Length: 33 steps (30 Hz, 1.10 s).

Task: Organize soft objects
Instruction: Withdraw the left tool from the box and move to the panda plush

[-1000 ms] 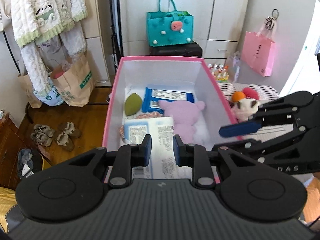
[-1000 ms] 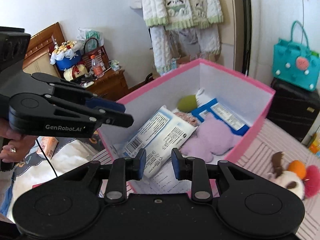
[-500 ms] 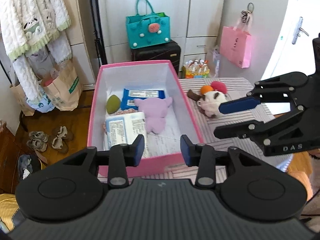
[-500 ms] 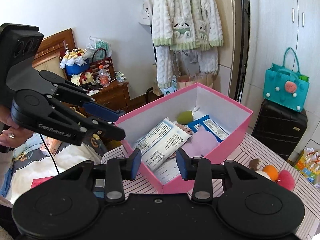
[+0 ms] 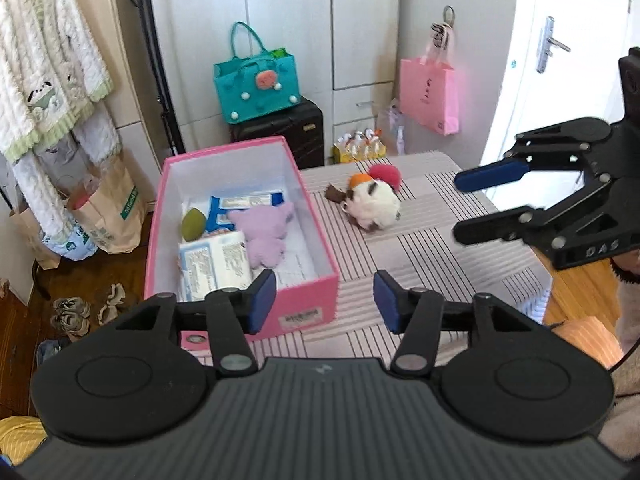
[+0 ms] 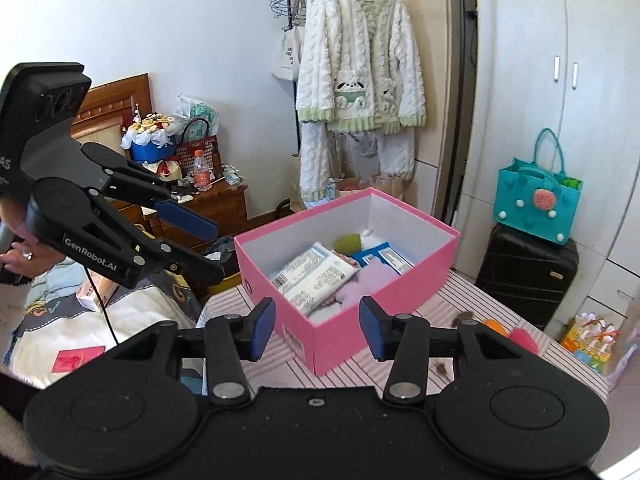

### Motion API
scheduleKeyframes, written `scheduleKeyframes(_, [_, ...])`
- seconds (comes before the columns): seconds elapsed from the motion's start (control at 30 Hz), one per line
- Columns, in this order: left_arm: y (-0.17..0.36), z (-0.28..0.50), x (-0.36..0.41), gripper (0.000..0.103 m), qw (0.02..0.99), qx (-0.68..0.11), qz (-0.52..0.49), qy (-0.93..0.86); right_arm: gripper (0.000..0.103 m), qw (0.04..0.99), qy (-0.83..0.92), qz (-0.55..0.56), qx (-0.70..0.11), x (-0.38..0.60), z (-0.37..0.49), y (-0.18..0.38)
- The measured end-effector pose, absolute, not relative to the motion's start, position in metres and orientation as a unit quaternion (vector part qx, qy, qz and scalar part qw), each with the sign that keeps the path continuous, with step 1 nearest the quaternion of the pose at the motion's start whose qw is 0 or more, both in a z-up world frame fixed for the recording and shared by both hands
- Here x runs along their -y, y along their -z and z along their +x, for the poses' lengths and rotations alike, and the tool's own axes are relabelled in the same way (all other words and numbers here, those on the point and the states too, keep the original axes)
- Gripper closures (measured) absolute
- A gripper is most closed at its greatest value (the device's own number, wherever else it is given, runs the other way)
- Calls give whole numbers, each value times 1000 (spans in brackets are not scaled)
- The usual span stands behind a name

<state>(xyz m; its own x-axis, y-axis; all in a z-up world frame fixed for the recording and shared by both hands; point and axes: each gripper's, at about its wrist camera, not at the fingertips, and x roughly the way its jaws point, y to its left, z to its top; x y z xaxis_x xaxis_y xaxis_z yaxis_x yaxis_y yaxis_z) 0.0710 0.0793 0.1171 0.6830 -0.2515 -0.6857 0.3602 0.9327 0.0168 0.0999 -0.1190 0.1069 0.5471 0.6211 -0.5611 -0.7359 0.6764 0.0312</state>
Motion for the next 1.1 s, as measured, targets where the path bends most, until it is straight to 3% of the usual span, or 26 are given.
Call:
scheduleKeyframes(0.13, [-108, 64, -69, 47, 907, -372, 83, 179, 47, 883, -369, -110, -268, 140, 81, -102])
scheduleKeyframes(0.27, [-102, 59, -59, 33, 905, -370, 80, 192, 44, 901, -339, -111, -247, 159, 65, -92])
scheduleKeyframes(0.57, [-75, 61, -26, 16, 902, -359, 65, 232, 31, 906, -311, -100, -268, 196, 70, -59])
scheduleKeyframes(0.73, [-58, 67, -2, 9, 908, -331, 94, 238, 12, 914, -298, -110, -252, 210, 77, -44])
scheduleKeyframes(0.8, [-52, 72, 4, 8, 912, -321, 94, 238, 9, 918, -295, -114, -241, 214, 82, -38])
scheduleKeyframes(1.1, [-31, 116, 16, 6, 928, -307, 22, 210, 9, 917, -306, -67, -245, 239, 134, 0])
